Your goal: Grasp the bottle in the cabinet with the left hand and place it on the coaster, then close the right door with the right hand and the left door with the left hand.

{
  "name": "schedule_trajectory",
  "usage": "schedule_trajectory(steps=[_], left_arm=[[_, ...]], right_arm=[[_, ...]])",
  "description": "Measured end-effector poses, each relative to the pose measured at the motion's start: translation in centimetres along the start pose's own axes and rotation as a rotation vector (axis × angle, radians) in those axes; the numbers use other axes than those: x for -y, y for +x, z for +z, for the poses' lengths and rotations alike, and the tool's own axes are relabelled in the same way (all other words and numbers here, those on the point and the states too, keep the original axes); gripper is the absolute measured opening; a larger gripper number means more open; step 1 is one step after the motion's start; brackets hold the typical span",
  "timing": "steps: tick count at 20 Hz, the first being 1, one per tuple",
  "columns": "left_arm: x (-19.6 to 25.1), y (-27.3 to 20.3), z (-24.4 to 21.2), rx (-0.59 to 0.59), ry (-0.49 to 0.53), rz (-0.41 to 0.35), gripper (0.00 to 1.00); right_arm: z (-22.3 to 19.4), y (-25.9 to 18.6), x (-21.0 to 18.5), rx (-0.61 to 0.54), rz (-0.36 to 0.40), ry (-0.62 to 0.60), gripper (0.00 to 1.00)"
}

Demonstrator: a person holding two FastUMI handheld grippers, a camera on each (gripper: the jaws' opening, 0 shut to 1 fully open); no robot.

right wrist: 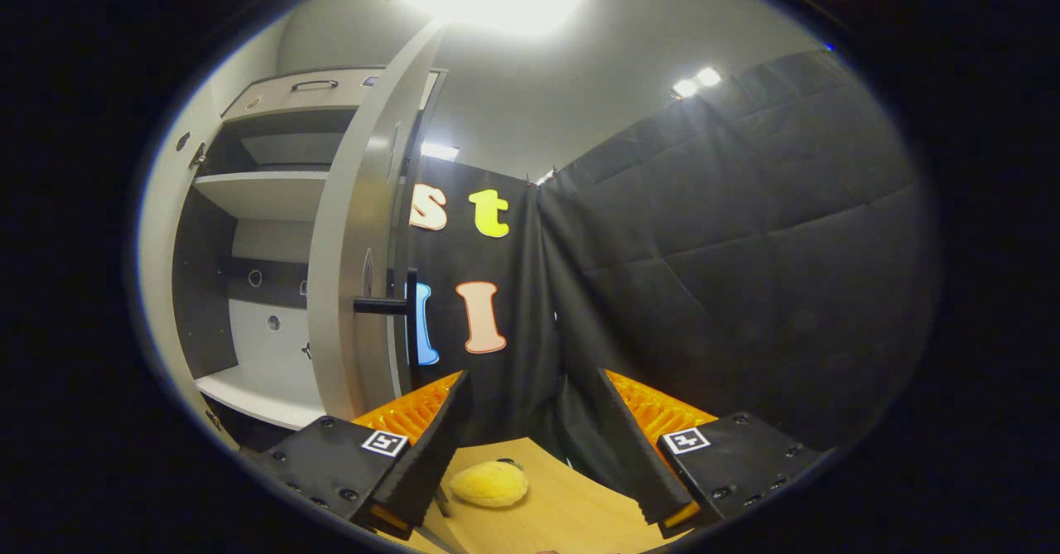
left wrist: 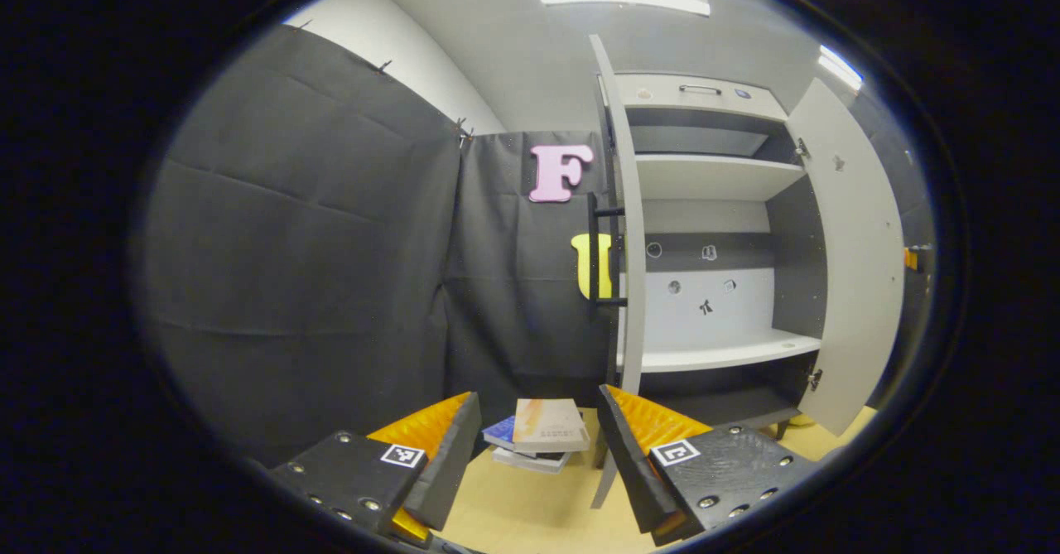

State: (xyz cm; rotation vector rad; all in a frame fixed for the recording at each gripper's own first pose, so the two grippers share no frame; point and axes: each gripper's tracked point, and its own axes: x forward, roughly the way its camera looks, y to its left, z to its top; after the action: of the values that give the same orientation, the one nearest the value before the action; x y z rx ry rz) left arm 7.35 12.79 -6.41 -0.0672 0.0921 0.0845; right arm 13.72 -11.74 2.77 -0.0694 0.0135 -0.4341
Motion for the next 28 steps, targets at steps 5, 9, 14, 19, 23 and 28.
schedule_trajectory(steps=[5, 9, 14, 19, 23, 28], left_arm=[[0.1, 1.5, -0.6, 0.002, -0.009, -0.046, 0.90], [-0.4, 2.8, -0.5, 0.005, -0.016, -0.070, 0.90], [-0.6, 3.9, -0.7, 0.006, -0.015, -0.083, 0.90], [-2.0, 3.8, -0.7, 0.006, -0.016, -0.068, 0.90], [-3.7, 3.5, -0.9, -0.003, -0.005, -0.032, 0.90], [-5.6, 2.6, -0.7, 0.000, 0.023, 0.009, 0.87]], right_arm=[[0.4, -1.6, -2.8, 0.007, 0.024, 0.009, 0.95], [0.6, -2.7, -5.0, 0.019, 0.042, 0.018, 0.95], [0.5, -3.5, -7.7, 0.011, 0.088, 0.050, 0.96], [0.6, -3.9, -11.8, 0.008, 0.171, 0.049, 0.96], [0.7, -3.5, -14.9, 0.011, 0.226, 0.066, 0.96], [-0.1, -3.0, -19.0, -0.014, 0.317, 0.092, 0.96]])
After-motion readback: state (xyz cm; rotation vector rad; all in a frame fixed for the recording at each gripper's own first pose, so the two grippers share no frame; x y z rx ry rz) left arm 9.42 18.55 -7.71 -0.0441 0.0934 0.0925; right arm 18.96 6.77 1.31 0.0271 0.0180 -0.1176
